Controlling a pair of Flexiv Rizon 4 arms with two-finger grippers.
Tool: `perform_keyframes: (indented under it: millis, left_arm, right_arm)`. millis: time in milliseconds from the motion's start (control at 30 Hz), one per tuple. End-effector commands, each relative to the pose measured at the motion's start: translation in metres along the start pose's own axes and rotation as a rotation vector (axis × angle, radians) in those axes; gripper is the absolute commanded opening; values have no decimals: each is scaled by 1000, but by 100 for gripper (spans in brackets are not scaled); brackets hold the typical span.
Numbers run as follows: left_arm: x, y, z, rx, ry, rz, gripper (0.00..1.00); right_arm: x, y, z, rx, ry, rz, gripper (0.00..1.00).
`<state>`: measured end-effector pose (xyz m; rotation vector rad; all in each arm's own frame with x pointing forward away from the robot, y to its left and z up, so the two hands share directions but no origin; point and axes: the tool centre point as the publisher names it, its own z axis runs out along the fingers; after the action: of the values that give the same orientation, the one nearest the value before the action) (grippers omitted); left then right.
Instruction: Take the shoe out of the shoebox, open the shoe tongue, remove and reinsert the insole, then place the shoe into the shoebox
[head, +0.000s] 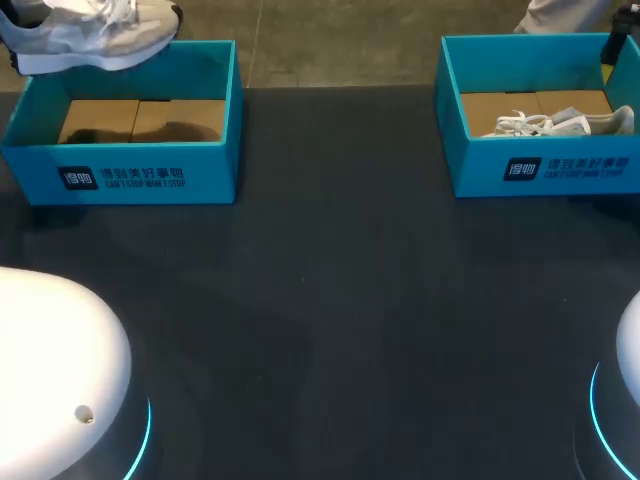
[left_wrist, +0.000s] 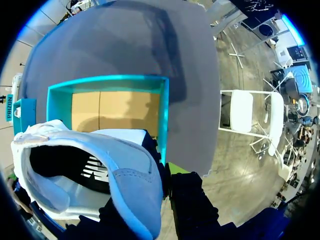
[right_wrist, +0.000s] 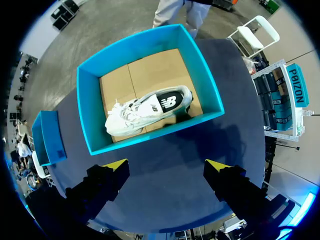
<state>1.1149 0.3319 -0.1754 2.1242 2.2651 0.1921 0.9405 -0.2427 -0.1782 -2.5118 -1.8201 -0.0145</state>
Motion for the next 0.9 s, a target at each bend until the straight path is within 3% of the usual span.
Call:
perform_keyframes:
  millis: [33, 467, 900]
  left_arm:
    - [0, -39, -23, -51, -2, 2, 0]
    - [-34, -111, -47, -73, 6, 5, 0]
    - [-78, -180, -40, -64, 5, 34, 0]
  right_arm:
    - [0, 0, 0, 0, -1, 1, 100]
    - [0, 0, 0, 0, -1, 1, 100]
    - [0, 0, 0, 0, -1, 1, 100]
